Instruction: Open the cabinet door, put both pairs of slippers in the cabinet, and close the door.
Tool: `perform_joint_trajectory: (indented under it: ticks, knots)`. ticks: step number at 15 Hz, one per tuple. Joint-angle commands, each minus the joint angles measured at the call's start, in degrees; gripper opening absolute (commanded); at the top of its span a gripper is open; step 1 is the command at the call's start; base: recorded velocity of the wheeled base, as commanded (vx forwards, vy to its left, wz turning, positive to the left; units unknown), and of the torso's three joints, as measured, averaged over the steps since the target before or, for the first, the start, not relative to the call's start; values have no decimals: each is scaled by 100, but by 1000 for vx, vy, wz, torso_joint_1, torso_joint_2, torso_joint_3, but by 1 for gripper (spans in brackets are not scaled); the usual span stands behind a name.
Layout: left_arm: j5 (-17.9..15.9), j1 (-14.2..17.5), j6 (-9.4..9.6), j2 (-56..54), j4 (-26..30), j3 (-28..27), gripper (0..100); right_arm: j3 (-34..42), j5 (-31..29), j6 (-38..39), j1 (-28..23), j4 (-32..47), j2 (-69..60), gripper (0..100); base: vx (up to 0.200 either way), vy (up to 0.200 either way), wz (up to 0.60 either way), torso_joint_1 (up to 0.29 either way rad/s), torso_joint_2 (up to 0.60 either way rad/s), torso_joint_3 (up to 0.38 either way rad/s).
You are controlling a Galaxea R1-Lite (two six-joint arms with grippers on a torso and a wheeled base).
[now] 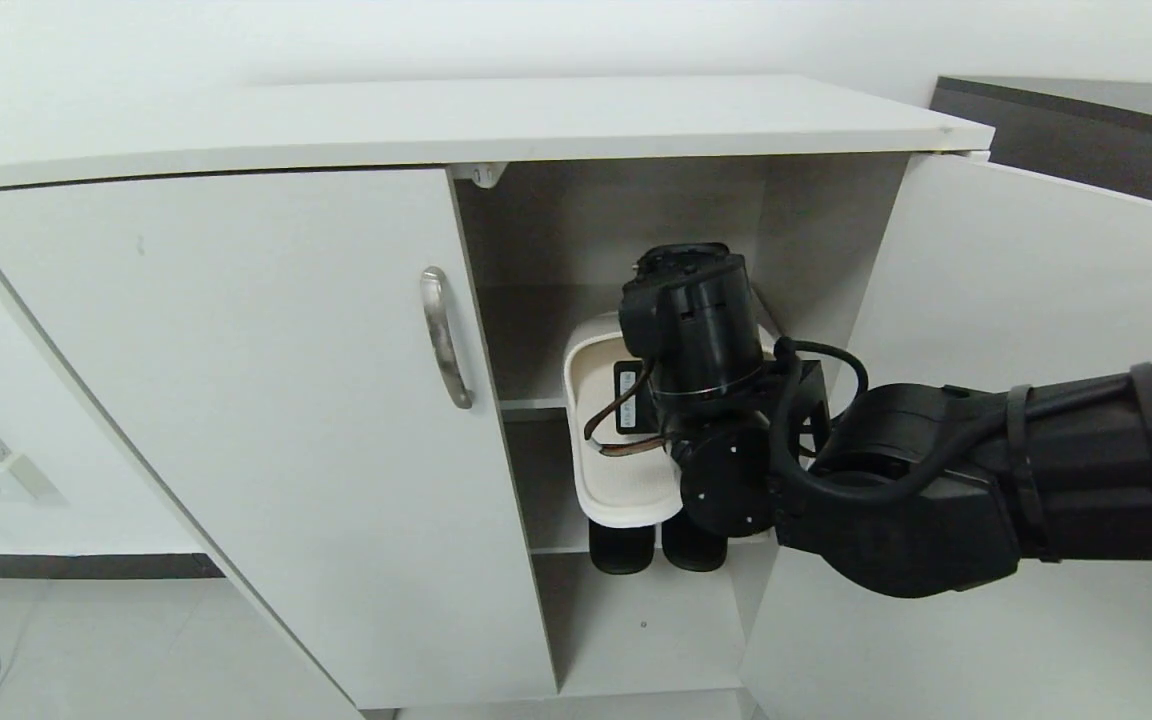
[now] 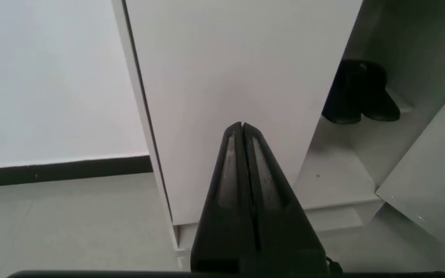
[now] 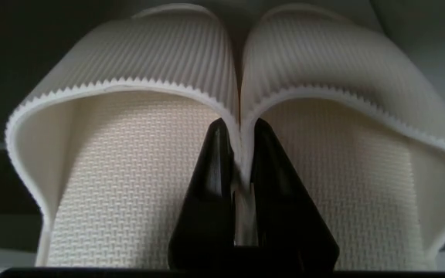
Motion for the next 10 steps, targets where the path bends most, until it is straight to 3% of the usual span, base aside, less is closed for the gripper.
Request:
perform_joint_trajectory:
  ticks: [1,5,10]
  knots:
    - [1,-1,-1,-1,0,1,0,-7,2,-40,-18,-80,149,0,0,0,0,0,0,0]
    - [10,-1,-1,-1,0,1,0,-297,432,-462,-256,-695,580,0,0,0,0,0,0,0]
    - [10,-1,-10,-1,0,1,0,-1361,643,-444,-537,-9,1020,0,0,0,0,0,0,0]
